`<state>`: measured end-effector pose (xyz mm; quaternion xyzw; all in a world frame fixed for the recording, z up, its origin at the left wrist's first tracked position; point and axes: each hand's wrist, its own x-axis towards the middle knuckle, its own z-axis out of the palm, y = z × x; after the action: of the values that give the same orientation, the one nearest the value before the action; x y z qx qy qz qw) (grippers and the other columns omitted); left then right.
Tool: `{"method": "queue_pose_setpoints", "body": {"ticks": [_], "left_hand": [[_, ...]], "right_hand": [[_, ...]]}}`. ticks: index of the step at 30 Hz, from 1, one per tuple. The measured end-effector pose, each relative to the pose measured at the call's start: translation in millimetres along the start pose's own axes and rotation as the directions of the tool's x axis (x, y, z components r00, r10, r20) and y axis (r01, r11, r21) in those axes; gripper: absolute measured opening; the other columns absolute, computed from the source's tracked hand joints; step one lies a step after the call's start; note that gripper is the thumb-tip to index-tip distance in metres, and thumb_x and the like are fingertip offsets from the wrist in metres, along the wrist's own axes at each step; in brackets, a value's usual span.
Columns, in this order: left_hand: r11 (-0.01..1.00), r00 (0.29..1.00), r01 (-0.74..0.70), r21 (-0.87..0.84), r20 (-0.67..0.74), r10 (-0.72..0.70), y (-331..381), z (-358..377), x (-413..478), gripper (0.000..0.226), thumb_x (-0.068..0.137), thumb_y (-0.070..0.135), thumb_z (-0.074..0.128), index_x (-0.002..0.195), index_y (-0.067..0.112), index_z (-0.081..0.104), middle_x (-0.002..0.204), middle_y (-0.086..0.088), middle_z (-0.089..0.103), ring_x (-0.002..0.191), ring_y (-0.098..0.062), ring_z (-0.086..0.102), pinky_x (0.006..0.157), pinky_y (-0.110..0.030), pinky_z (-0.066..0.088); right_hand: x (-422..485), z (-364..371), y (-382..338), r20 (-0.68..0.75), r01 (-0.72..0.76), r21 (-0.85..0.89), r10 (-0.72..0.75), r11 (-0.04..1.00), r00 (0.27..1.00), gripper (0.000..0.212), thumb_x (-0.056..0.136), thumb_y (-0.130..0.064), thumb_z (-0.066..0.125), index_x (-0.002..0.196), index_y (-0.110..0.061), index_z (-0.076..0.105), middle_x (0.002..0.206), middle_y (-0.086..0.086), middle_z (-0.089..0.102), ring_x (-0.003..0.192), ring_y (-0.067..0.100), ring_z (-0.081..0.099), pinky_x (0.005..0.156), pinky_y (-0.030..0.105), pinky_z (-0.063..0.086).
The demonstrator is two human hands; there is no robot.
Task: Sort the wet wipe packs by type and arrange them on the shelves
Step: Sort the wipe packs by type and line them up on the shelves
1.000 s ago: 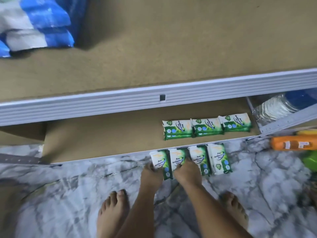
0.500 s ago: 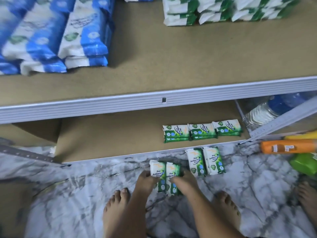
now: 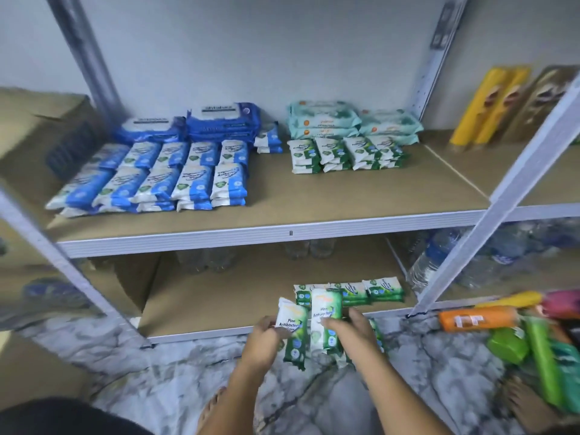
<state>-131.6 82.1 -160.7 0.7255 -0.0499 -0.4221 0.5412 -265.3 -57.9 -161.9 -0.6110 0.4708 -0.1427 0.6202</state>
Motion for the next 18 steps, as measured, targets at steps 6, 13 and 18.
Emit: {"method": "queue_pose_setpoints", "body": {"ticks": [6,13,18], "left_hand": [[0.989,0.993,-0.115,-0.090,-0.008,0.115,57.5,-9.3,-53.2,0.024,0.063,0.020,0.069,0.083,0.011,0.062,0.075,-0.002,0.058,0.073,-0.017,0.049,0.064,-0.030,0.033],[0.959,0.960,-0.279,-0.052,-0.036,0.277,126.7,-10.6,-85.1,0.005,0.093,0.008,0.054,0.091,0.010,0.058,0.081,-0.002,0.055,0.071,-0.012,0.049,0.059,-0.029,0.032],[0.949,0.950,-0.312,-0.031,-0.032,0.311,169.4,-1.9,-77.8,0.046,0.073,0.030,0.065,0.113,0.007,0.061,0.091,-0.008,0.065,0.074,-0.017,0.062,0.059,-0.027,0.043]], "right_hand": [[-32.9,6.2,-63.0,-0.044,0.140,0.060,-0.137,0.988,0.990,0.026,0.080,-0.025,0.083,0.092,-0.010,0.065,0.091,0.001,0.075,0.082,0.017,0.070,0.068,0.029,0.051],[-46.4,-14.4,-136.2,-0.044,0.285,0.090,-0.282,0.954,0.958,0.028,0.077,-0.032,0.085,0.096,-0.015,0.075,0.088,-0.004,0.078,0.087,0.018,0.075,0.085,0.038,0.058],[-31.1,-26.8,-176.7,-0.009,0.312,0.131,-0.313,0.941,0.950,0.046,0.063,-0.042,0.087,0.099,-0.016,0.074,0.093,-0.003,0.079,0.093,0.019,0.074,0.096,0.048,0.054]]}}
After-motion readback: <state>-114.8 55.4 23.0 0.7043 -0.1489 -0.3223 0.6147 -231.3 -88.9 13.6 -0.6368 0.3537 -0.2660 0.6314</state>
